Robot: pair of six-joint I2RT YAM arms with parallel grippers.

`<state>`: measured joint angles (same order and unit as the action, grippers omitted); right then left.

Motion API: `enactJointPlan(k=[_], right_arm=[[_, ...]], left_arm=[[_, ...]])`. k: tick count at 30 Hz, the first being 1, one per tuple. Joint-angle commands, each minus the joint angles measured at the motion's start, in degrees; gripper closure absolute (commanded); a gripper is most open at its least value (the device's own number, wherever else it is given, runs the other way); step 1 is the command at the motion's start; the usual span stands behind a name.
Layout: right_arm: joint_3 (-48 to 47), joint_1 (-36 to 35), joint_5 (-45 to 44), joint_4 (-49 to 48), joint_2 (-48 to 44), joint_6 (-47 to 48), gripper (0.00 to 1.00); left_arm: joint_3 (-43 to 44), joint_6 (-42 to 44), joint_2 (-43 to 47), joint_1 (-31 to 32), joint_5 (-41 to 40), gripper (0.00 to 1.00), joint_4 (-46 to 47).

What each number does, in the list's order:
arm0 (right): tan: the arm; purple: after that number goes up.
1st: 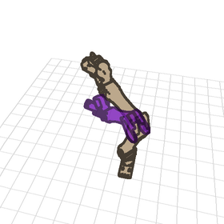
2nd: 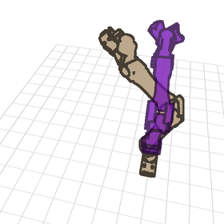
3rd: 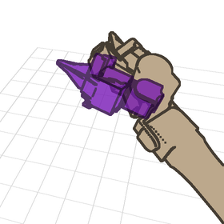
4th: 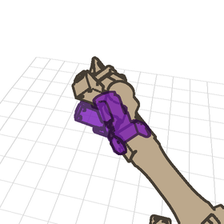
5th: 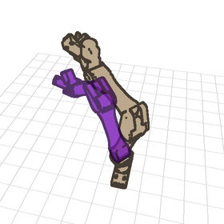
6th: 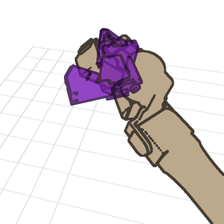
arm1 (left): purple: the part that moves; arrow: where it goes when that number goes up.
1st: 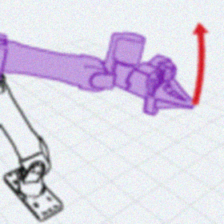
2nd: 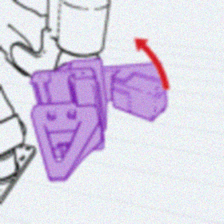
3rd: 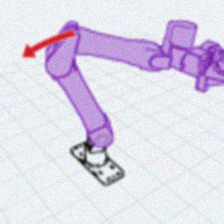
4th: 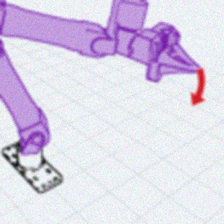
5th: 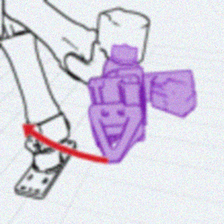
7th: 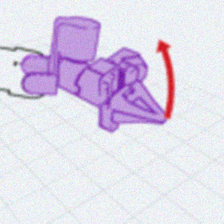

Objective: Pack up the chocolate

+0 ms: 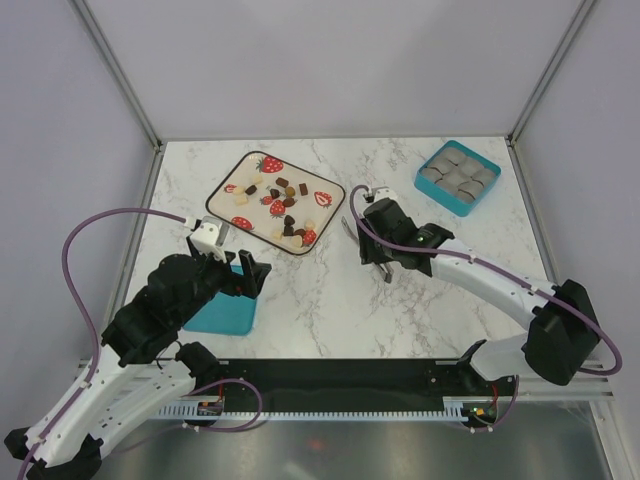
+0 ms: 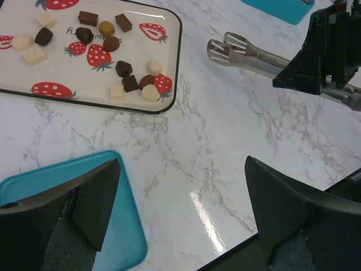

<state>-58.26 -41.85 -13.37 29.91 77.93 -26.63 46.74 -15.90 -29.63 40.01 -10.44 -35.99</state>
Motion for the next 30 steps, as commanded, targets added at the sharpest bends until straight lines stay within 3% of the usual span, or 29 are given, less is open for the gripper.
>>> enactJointPlan(k=[1,15,30], right_arm=[[-5.27,-1.22,1.5,-0.46,2.92,2.99,0.46],[-18.81,-4.65,1.85,-3.72,18.21,10.19,0.5],[-20.49,-4.82,3.25,-4.86,24.81,12.48,0.53]], left_arm=[[-0.16,2.28,0.18,0.16,-1.34,0.0,0.57],[-0.25,2.19,1.15,0.24,-0.99,0.0,0.57],[-0.25,2.1,2.03,0.24,-0.9,0.0,0.57]])
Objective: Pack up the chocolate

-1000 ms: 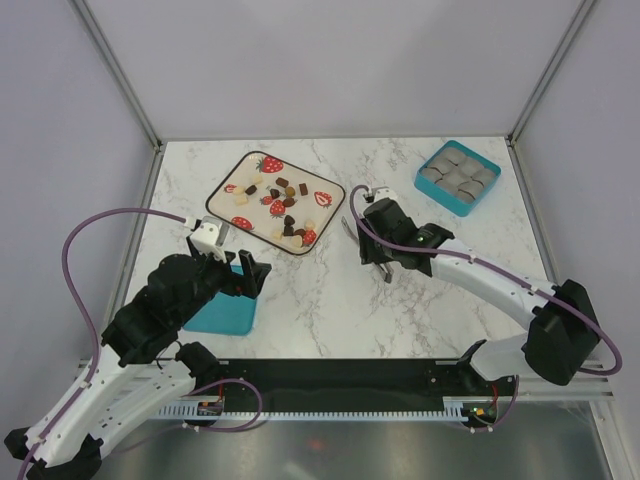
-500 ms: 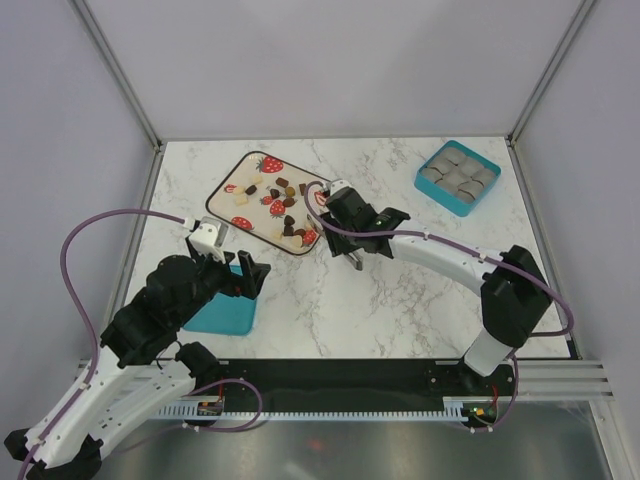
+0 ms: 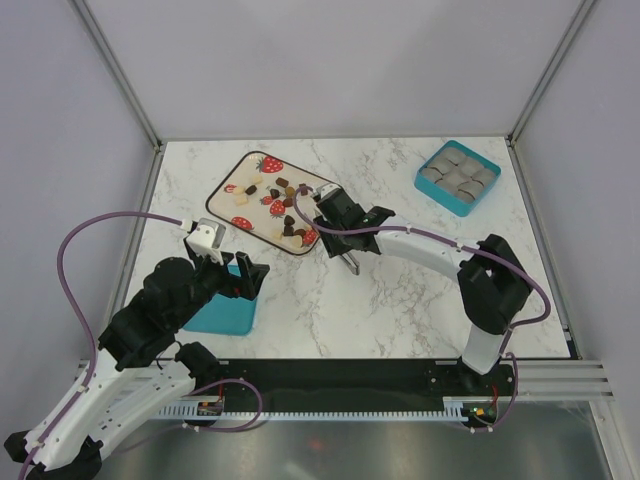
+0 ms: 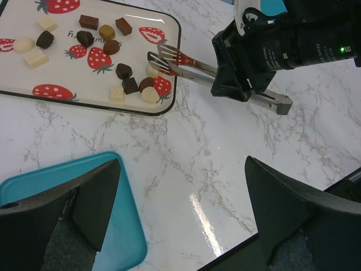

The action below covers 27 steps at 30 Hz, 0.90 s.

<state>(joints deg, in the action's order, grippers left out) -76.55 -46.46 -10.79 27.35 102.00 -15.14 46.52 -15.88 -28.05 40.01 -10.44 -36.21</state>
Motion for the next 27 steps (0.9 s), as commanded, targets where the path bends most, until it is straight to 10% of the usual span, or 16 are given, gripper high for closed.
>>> enactJointPlan(k=[1,27], right_arm=[[-2.11,-0.3,1.03,-2.48,0.84,0.9,0.53],[-2.99,-0.56,-6.08,-1.43,1.45,0.11,0.58]], left_arm=[[-0.03,2.08,0.46,0.16,-0.9,0.0,0.7],[-0.12,2.17,-0.42,0.24,-1.25,0.0,0.87]])
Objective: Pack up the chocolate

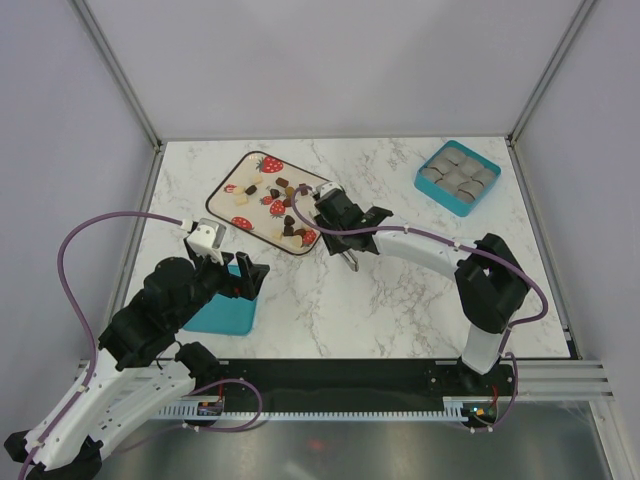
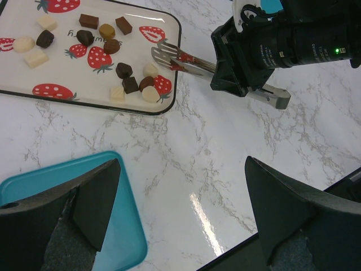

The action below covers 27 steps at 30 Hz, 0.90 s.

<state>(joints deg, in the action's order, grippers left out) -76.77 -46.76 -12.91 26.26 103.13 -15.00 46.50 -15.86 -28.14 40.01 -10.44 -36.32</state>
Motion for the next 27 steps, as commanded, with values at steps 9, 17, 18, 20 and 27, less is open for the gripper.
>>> enactJointPlan(k=[9,17,18,20,27], right_arm=[[-5.05,-0.35,-1.07,-0.86,-2.32,-0.46,0.58],[-3.13,-0.26,3.15,-2.35,-2.06,-1.25,0.55],[-2.86,-0.26,3.32,-2.53,-1.88,-1.34,0.54],[-2.07,-0.35,3.59,-2.97,-1.53,-1.69,0.53],[-0.22,-0.26,3.59,-3.67,-0.39,-1.87,0.53]], left_arm=[[-0.1,2.15,-0.42,0.24,-1.08,0.0,0.98],[-0.18,2.15,-0.16,0.24,-1.25,0.0,0.9],[-0.18,2.15,-0.16,0.24,-1.25,0.0,0.9],[-0.09,2.15,-0.25,0.24,-1.25,0.0,0.9],[-0.18,2.15,-0.25,0.24,-1.16,0.0,0.9]])
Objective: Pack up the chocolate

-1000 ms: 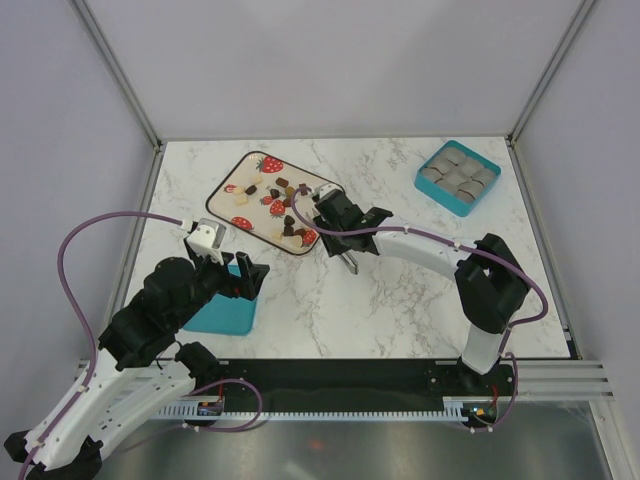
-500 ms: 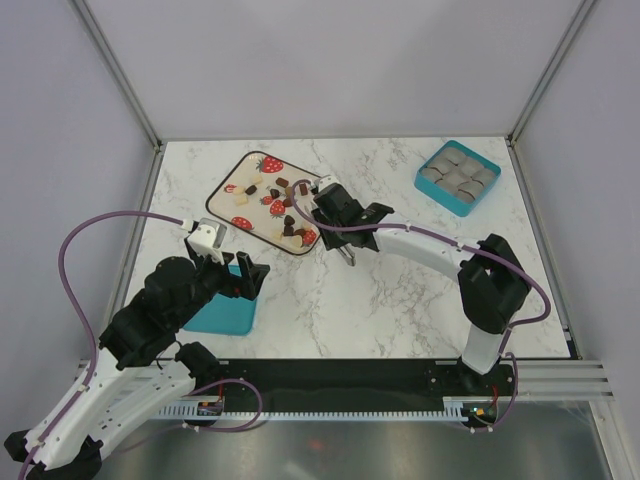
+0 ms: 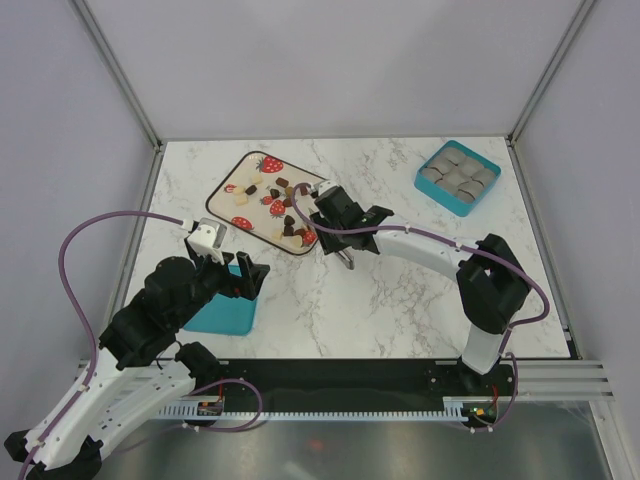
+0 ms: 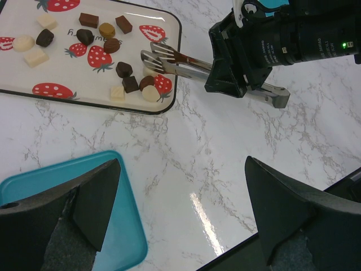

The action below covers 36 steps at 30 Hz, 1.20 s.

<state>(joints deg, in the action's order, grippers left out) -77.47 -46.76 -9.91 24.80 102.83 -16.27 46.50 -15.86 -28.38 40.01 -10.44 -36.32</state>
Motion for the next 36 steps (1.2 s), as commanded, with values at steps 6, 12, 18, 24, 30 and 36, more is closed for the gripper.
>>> enactJointPlan(k=[6,12,18,24,30,36], right_arm=[[1.01,-0.26,2.52,-2.3,0.27,-0.51,0.53],[1.27,-0.26,3.76,-2.56,0.18,-0.52,0.52],[1.97,-0.26,1.48,-2.12,1.06,-1.04,0.52],[0.57,-0.26,-0.55,0.52,3.87,-1.31,0.52],[-0.57,-0.17,-1.25,0.69,4.4,-1.04,0.52],[-2.24,0.0,-1.07,1.92,4.4,-0.78,0.57]], left_arm=[[-0.18,2.15,-0.01,0.24,-1.25,0.0,0.9],[-0.27,2.15,-0.1,0.24,-1.25,0.0,0.9],[-0.27,2.15,0.08,0.24,-1.34,0.0,0.89],[-0.27,2.15,-0.01,0.24,-1.34,0.0,0.81],[-0.27,2.15,-0.01,0.24,-1.34,0.0,0.9],[-0.18,2.15,0.17,0.24,-1.43,0.0,0.9]])
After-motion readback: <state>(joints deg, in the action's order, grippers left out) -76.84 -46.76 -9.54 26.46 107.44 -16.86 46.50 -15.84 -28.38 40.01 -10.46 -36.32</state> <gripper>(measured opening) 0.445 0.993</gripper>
